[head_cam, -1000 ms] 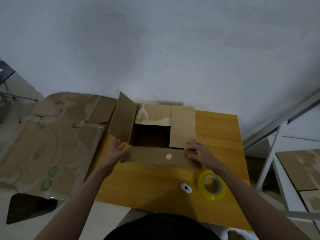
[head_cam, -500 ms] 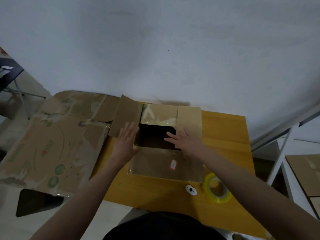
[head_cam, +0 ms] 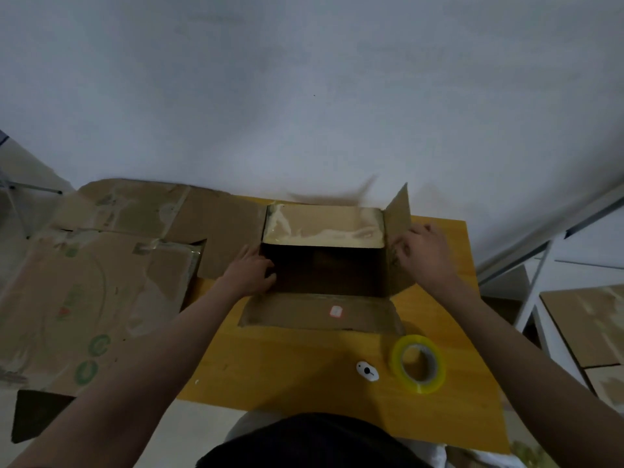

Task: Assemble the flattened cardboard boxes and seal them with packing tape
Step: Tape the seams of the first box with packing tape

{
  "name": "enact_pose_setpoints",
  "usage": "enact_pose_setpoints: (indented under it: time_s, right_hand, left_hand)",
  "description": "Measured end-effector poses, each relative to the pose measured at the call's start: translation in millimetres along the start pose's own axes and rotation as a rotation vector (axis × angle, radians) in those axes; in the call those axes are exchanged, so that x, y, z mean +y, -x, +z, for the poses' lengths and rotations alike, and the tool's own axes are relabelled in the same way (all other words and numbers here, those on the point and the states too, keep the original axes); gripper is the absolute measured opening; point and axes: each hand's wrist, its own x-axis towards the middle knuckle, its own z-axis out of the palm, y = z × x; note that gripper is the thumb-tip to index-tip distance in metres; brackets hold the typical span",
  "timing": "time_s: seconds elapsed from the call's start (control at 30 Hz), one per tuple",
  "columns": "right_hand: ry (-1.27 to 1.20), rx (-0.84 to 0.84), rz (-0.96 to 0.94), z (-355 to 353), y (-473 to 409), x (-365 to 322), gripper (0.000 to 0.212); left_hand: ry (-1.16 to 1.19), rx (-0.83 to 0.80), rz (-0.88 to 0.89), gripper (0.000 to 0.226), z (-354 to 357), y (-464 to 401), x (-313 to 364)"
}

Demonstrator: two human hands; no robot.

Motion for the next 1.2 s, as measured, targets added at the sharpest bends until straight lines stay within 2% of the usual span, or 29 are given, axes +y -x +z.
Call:
enact_pose_setpoints:
  time_s: [0.1, 0.2, 0.3, 0.37, 0.5, 0.6, 0.73, 0.9, 1.03, 1.13, 1.2]
  right_hand:
    - [-0.152, -0.086, 0.189, 11, 8, 13, 0.021]
    - [-0.258, -0.078, 0.294, 17, 14, 17, 0.034]
    - [-0.295, -0.052, 0.355, 16, 15, 17, 0.046]
    - [-0.317, -0.045, 0.389, 13, 15, 17, 0.056]
    - [-0.313, 0.028, 0.372, 10, 14, 11, 0.075]
    - [-0.299, -0.005, 0.348, 9, 9, 4, 0.085]
    - [-0.246, -0.032, 0.305, 7, -2, -14, 0.082]
    - [-0.275, -0.052, 0.11, 12, -18, -48, 0.057]
    - [-0.315, -0.272, 0.021, 33, -31, -60, 0.057]
    - [-0.336, -0.468, 0.042, 55, -42, -48, 0.06]
    - [-0.36, -0.479, 0.07, 59, -54, -41, 0.062]
  left_hand:
    - [-0.03, -0.016, 0.006, 0.051, 0, -17, 1]
    - [0.003, 0.03, 0.015, 0.057, -6, -27, -2]
    - [0.175, 0.327, 0.05, 0.057, -16, -30, -2]
    - [0.249, 0.452, 0.067, 0.058, -28, -35, -2]
    - [0.286, 0.45, 0.093, 0.066, -58, -62, -10]
    - [0.289, 0.448, 0.115, 0.064, -83, -83, -12]
    - [0.305, 0.434, 0.123, 0.061, -109, -100, -10]
    - [0.297, 0.389, 0.126, 0.06, -120, -114, -11]
    - [0.286, 0.374, 0.15, 0.059, -122, -120, -15]
    - [0.255, 0.392, 0.189, 0.058, -121, -121, -21]
    - [0.239, 0.405, 0.212, 0.057, -120, -119, -25]
